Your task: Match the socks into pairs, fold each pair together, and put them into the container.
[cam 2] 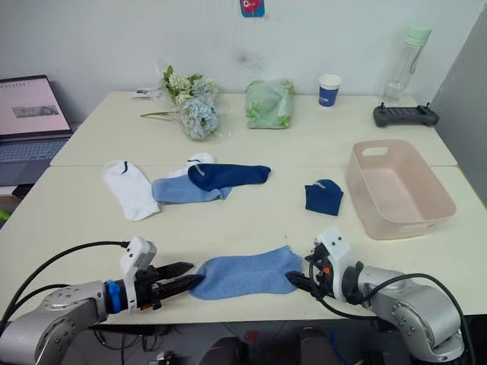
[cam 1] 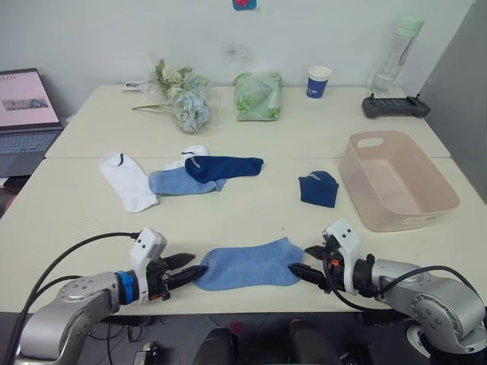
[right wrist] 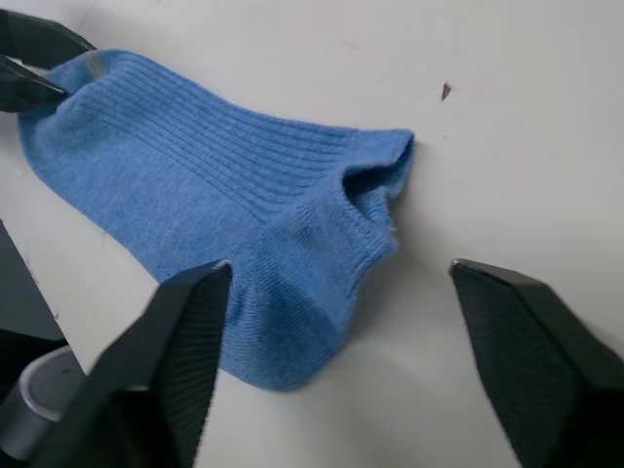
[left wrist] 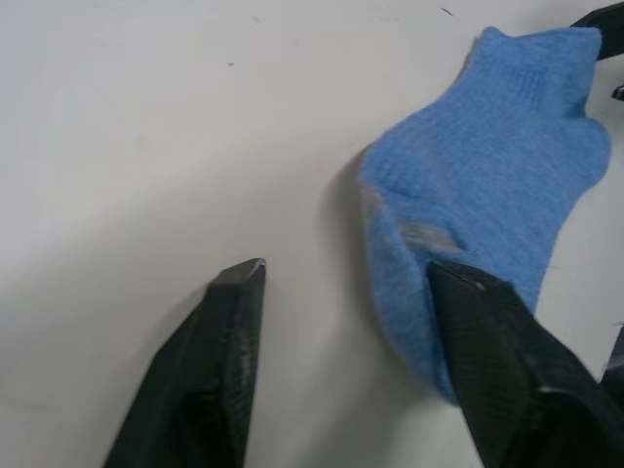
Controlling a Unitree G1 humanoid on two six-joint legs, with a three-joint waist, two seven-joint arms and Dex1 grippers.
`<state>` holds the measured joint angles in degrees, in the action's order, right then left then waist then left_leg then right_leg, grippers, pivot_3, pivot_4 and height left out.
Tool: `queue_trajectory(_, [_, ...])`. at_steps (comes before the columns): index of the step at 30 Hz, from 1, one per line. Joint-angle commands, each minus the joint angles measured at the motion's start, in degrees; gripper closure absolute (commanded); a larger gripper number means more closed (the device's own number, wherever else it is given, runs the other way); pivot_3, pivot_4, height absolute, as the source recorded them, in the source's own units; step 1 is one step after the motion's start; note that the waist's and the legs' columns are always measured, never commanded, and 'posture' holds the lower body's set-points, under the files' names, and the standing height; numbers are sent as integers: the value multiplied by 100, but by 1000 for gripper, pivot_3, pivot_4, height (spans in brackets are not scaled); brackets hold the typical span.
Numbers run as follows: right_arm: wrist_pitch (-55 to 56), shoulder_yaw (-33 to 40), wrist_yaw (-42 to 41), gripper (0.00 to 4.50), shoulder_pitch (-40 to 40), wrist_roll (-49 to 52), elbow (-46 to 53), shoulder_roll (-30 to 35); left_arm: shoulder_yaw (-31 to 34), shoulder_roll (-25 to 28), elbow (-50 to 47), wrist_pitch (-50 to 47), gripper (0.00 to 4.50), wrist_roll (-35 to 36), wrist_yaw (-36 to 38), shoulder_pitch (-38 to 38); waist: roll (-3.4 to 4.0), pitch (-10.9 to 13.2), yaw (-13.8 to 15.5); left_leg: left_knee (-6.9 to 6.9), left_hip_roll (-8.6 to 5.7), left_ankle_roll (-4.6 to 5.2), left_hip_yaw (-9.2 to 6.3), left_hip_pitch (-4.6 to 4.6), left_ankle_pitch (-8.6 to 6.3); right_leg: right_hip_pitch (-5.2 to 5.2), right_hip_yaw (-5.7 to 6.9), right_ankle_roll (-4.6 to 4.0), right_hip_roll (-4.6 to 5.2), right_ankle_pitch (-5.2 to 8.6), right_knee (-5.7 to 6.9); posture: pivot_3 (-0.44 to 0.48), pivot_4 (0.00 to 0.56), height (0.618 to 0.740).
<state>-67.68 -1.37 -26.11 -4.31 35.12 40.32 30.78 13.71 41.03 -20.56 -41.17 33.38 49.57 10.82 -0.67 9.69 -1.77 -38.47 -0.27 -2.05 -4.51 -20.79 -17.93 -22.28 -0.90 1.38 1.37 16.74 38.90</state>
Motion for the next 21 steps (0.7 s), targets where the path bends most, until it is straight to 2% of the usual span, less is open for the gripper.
queue_trajectory(1, [589,-81,-255,0,-337,-92,283,223,202,313,320,459,444,-192,228,-257,1,1,6,1,0,-1,0,0,0,-1,1,1,-1,0,0,0,150,740])
queue_trajectory(2, [813,-145,-331,0,-424,-180,287,299,134,440,419,606,80,-269,376,-345,0,1,7,3,0,-1,0,0,1,-1,1,1,-1,1,-1,0,150,740])
queue_trajectory(4, [1086,-263,-460,0,-619,-286,277,434,-33,657,601,947,28,-489,613,-523,-2,2,6,4,-1,-1,0,-1,1,-1,1,-1,-2,1,-4,0,150,740])
queue_trajectory(7, [1334,-360,-575,0,-866,-305,305,477,-165,709,906,1337,28,-741,657,-856,-1,3,9,17,-6,-2,4,-2,1,-1,-2,-1,0,0,-17,0,150,740])
queue_trajectory(10, [1409,-476,-485,0,-1150,-289,337,319,-392,515,1288,2024,28,-1267,370,-1353,-2,2,12,33,-5,-2,4,-3,1,-3,-2,-2,4,-1,-32,0,150,740])
queue_trajectory(15, [1400,-625,-377,0,-1311,-291,361,134,-811,191,1496,2627,28,-1817,64,-1909,-3,2,19,41,-2,-3,2,-10,1,-5,1,-2,5,0,-46,0,150,740])
queue_trajectory(21, [1498,-738,-358,0,-1289,-317,393,133,-1549,24,2196,3766,28,-3016,-421,-2682,-3,1,26,41,-7,-3,3,-13,1,-3,2,-1,10,-1,-57,0,150,740])
